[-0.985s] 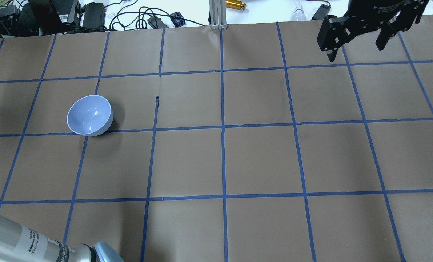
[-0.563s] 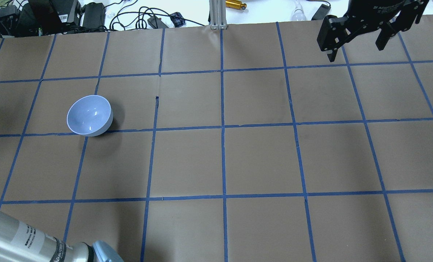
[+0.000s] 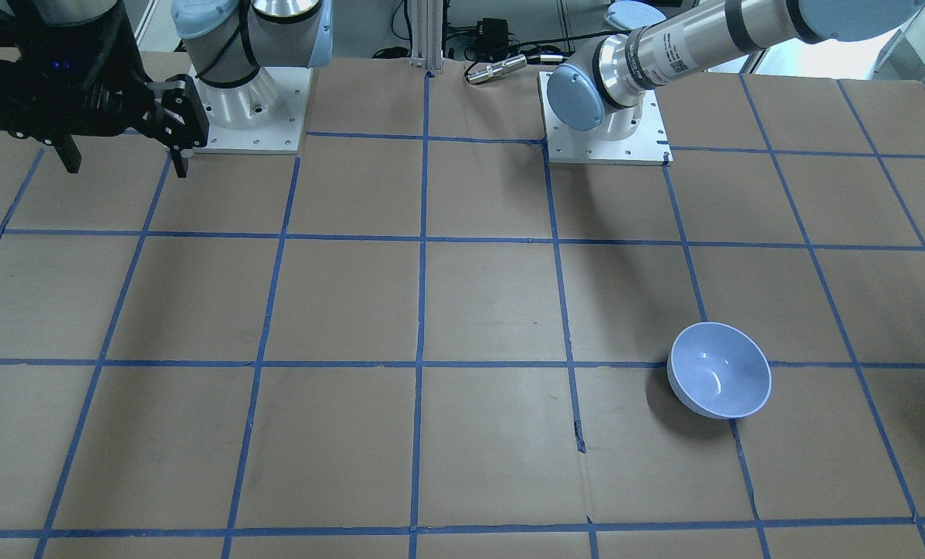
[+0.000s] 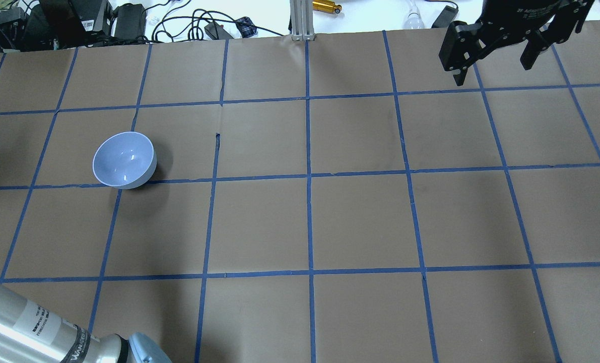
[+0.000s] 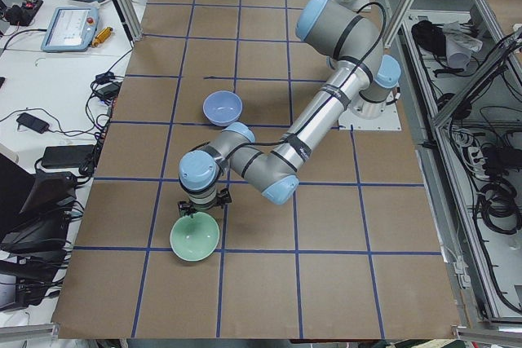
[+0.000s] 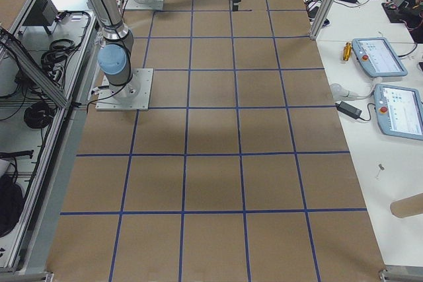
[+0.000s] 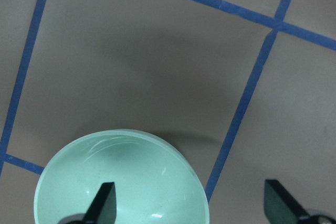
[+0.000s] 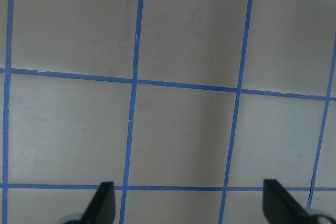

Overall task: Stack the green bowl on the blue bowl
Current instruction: 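Lower the left gripper over the mint green bowl near the robot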

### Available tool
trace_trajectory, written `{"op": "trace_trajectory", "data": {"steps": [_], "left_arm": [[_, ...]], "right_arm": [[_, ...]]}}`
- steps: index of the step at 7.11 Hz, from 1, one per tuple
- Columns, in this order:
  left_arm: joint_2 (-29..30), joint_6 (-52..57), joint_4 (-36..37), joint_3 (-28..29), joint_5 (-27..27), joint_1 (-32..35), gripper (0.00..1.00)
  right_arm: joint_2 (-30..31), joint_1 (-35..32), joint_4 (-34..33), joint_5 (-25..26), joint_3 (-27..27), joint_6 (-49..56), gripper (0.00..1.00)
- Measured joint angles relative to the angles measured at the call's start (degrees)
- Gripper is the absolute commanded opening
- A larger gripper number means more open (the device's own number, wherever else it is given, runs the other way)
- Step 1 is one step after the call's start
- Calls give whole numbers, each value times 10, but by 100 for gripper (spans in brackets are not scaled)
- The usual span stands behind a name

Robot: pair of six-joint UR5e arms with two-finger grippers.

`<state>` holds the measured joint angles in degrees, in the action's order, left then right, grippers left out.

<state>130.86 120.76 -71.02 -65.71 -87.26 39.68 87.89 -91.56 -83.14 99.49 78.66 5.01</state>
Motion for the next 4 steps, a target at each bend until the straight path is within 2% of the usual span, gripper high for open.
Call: {"op": "trace_trajectory", "data": {"steps": [4], "left_arm": [[36,3,13,17,-5,-7,100]], "right_arm": [[0,0,0,0,0,0,100]]}}
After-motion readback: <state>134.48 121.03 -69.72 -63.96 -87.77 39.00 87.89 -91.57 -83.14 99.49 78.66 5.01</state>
